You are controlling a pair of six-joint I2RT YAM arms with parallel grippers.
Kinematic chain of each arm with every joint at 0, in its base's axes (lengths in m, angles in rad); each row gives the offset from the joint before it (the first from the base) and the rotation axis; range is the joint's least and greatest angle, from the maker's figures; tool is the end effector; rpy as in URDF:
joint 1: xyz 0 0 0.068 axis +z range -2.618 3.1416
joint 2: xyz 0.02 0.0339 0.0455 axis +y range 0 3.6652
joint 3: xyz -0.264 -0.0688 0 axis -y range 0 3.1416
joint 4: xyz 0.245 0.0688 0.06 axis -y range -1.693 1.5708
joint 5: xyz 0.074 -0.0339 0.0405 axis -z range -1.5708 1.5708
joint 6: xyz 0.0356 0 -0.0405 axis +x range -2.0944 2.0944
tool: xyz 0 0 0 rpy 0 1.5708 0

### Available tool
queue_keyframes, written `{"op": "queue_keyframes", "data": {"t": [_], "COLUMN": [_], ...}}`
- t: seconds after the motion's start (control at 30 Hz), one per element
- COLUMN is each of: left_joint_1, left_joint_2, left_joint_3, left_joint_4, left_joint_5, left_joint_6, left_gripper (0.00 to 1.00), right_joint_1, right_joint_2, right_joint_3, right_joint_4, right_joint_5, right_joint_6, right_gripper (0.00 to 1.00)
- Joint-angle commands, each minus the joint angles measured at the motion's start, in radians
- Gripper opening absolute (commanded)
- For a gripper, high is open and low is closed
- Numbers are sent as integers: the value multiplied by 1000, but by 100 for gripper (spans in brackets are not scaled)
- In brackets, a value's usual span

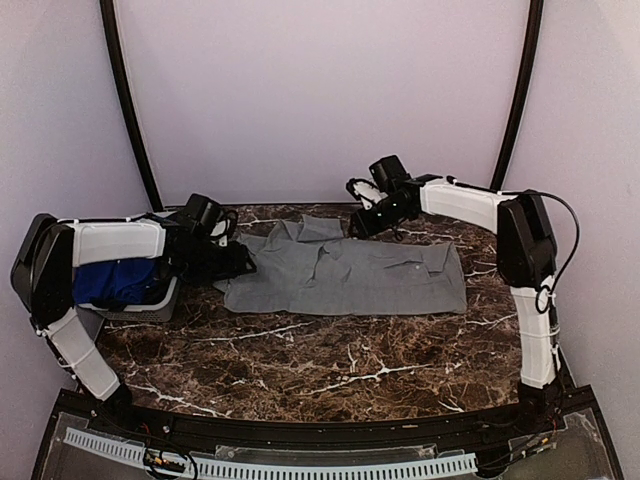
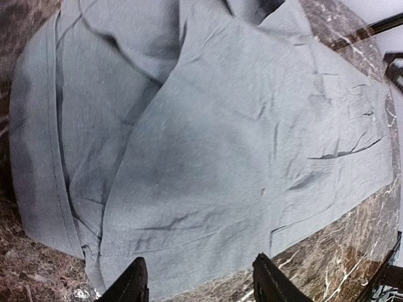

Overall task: Fold and stack the mixed laundry pile
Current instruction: Fold the 1/3-folded shirt at the center of the board.

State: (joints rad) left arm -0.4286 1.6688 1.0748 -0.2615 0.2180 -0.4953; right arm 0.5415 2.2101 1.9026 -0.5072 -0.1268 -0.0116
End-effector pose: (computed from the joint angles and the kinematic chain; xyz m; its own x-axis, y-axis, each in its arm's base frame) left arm 0.3186 -0.1540 0.2067 -0.8583 -0.1180 -0.4994 0.1442 0.8786 -0.4554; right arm 0.4297 0.2637 0.2289 -0.6166 -0.3843 -0.6871 -0.5928 0.8009 0.0840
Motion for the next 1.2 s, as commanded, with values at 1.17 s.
{"op": "queue_keyframes", "data": {"t": [1.17], "left_joint_1": [-188], "left_joint_2": [-190], "left_joint_3": [16], "left_joint_4": [-99], "left_joint_5": [-57], "left_joint_6": [39], "left_gripper": [65], "right_joint_1": [45], "right_joint_2": [-551], "right_joint_3": [-844], "right_joint_4": [102], "right_joint_5": [-212], "right_joint_6": [267], "right_gripper": [46]}}
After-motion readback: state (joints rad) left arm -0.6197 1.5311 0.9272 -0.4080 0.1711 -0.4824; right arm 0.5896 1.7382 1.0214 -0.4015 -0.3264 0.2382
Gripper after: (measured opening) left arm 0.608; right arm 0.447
